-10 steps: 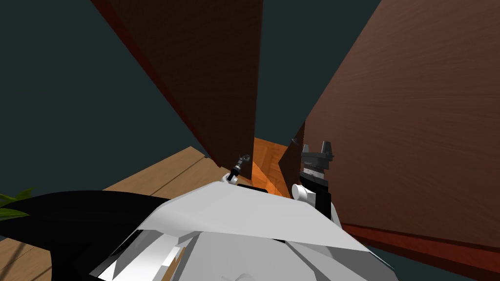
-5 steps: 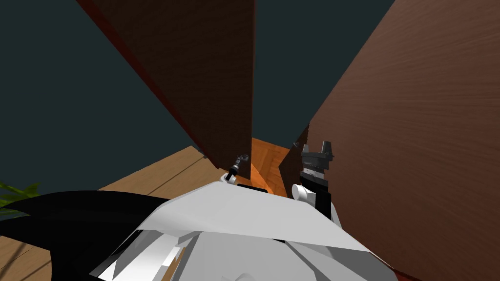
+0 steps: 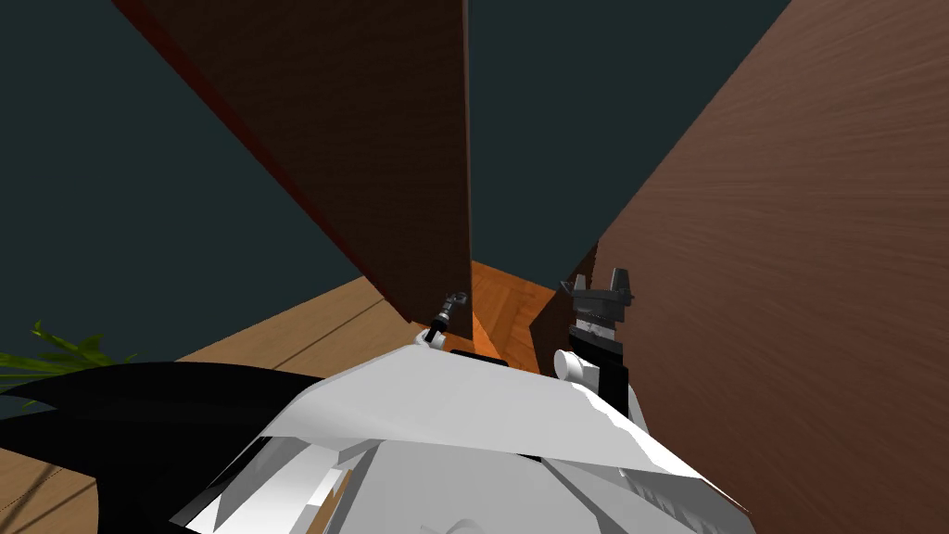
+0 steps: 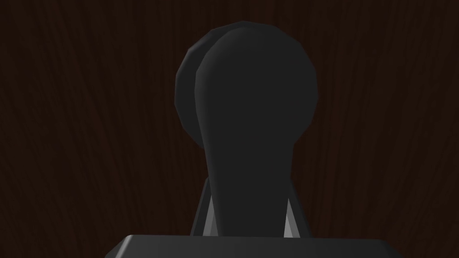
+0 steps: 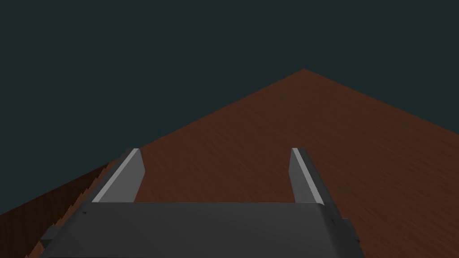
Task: Push the door open
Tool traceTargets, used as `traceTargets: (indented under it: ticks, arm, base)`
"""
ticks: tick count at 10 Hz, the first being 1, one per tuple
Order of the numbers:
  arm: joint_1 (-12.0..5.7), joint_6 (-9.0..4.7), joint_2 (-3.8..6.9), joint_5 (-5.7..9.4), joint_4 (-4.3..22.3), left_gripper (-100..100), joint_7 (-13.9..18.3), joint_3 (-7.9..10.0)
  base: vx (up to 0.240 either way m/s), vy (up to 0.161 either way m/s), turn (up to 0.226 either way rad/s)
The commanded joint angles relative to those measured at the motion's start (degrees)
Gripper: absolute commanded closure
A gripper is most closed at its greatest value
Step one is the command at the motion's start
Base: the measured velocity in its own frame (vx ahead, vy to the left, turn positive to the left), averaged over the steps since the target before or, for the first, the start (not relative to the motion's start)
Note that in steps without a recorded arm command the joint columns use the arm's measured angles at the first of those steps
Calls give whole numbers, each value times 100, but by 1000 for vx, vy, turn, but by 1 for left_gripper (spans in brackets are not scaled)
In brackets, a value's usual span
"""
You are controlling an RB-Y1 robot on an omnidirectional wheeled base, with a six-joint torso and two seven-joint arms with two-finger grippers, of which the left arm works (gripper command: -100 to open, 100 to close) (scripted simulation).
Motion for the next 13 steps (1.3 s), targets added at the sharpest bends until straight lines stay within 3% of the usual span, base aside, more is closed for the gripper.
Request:
traceTargets:
  ticks: [1,8,13]
  arm:
    - [43,73,70,40,-140,100,5,144]
    - [63,57,70,139,-107,100,-14,520]
    - [95,74,119,204,-114,100,-69,678]
  base:
    - [161,-168,117]
    - [171,-143,97]
    - [148,-47,53]
